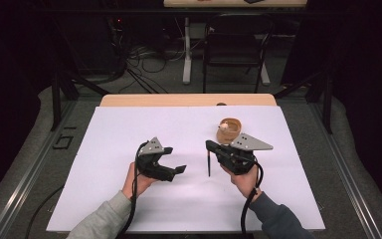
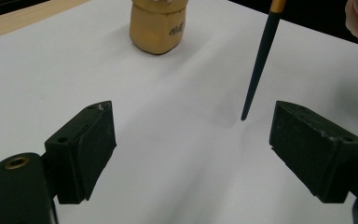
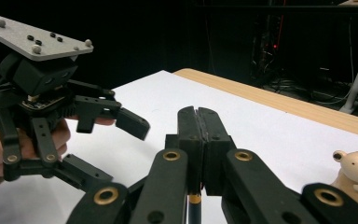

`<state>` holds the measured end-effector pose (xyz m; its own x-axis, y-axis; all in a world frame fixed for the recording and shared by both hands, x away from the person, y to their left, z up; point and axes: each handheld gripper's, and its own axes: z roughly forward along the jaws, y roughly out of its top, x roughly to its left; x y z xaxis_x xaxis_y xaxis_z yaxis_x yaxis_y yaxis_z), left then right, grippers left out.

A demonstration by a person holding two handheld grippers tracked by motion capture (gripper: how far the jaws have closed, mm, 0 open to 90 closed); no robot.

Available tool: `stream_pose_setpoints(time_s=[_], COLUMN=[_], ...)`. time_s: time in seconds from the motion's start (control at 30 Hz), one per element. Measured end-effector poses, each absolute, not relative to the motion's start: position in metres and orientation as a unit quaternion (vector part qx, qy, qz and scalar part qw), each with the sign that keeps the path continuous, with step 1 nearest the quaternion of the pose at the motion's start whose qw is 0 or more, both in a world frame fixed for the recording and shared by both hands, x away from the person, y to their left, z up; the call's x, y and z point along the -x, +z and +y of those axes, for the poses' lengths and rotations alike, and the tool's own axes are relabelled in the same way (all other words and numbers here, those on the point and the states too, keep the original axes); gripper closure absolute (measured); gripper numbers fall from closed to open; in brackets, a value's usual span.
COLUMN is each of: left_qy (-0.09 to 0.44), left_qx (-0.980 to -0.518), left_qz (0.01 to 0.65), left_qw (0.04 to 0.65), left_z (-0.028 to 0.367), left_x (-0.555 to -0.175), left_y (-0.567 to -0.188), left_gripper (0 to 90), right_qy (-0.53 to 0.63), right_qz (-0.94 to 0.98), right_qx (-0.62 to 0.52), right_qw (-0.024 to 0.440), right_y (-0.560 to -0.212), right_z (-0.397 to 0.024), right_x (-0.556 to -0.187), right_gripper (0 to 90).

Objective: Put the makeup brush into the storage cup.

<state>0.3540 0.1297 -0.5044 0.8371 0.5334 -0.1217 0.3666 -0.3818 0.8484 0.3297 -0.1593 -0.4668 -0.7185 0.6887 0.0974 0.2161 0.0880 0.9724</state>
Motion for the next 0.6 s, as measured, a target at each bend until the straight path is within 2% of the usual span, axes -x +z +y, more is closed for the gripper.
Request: stream_pose_setpoints(time_s=[0.17, 0.6], left_qy=[0.093, 0.109], left_qx=[-0.827, -0.825], left_qz=[0.288, 0.321], left_qw=[0.474, 0.453], left_z=[0.146, 0.183], left_x=[-0.353, -0.346], left_y=[-0.507, -0.515], left_gripper=[7.6, 1.6], right_qy=[0.594, 0.592], right_qz=[0.709, 0.701], right_qx=[-0.322, -0.331], right_qw=[0.203, 0.22], right_y=[-0.465, -0.457], right_z=[-0.164, -0.175], right_x=[-0.331, -0.336], right_gripper=[89.5, 89.5])
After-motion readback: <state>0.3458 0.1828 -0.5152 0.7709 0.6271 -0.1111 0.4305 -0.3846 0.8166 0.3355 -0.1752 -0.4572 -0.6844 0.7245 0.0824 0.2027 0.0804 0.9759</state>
